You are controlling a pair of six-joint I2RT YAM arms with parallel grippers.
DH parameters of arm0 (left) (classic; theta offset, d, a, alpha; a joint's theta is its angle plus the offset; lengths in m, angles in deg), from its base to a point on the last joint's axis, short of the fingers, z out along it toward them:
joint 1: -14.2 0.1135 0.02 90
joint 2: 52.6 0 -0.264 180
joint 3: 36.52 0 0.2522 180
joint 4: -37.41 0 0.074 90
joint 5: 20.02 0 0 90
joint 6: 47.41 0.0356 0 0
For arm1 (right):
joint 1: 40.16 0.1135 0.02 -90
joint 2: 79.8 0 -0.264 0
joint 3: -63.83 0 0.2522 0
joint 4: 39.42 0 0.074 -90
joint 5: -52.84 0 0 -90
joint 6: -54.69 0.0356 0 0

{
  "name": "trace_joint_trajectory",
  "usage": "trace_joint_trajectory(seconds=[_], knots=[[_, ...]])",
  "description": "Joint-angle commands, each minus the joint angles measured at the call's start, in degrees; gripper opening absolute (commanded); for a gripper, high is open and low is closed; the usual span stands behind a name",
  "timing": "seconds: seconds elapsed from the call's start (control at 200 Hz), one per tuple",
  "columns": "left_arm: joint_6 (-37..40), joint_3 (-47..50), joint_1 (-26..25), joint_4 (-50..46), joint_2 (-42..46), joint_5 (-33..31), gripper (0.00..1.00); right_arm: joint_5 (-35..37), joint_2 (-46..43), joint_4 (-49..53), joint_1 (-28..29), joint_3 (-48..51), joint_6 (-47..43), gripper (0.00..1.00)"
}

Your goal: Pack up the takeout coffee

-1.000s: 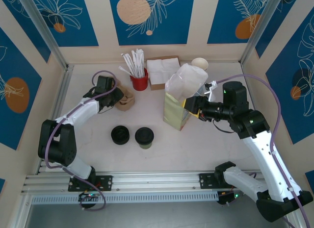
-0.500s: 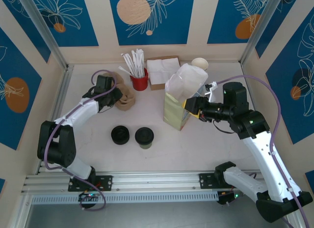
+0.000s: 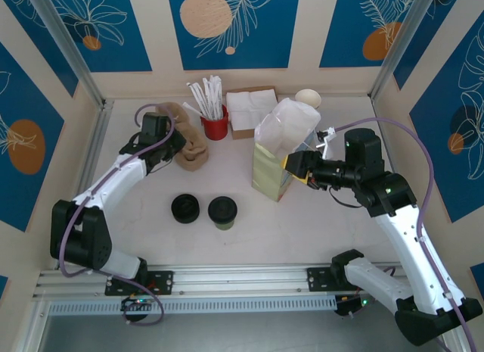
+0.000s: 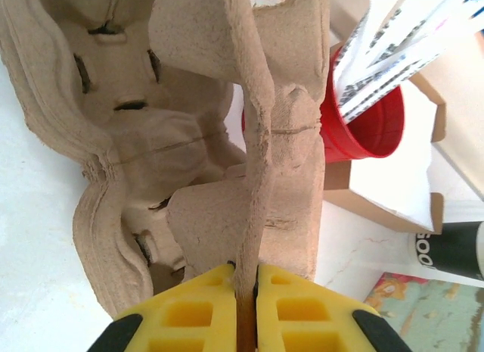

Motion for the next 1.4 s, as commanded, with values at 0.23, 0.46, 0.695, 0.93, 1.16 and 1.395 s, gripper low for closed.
trace_joint_trajectory(seconds=[0.23,0.46,0.695,0.93,1.16,1.395], knots=[[1.6,-6.6,0.7,-7.0,10.0,1.8,0.08,-2.8,-1.3,-2.7,-0.3,-1.7,-0.1,0.53],[5.8,-12.5,0.5,-13.2,15.3,8.6,0.08,-4.3,-1.0,-6.9,-0.1,-4.3,-1.5,0.53],[12.1,-19.2,-0.7,-16.7,17.6,24.7,0.09,-6.4,1.6,-13.4,1.9,-6.9,-3.1,0.53],[14.9,-20.5,-4.3,-12.8,20.7,36.6,0.10,-7.2,6.8,-16.9,7.7,-11.3,-6.5,0.53],[14.4,-18.2,-7.6,-6.7,22.5,43.5,0.10,-4.7,11.3,-17.1,14.4,-16.5,-11.2,0.53],[14.2,-17.4,-10.5,-4.8,22.5,44.9,0.10,-3.7,12.4,-17.4,16.3,-17.8,-12.4,0.53]])
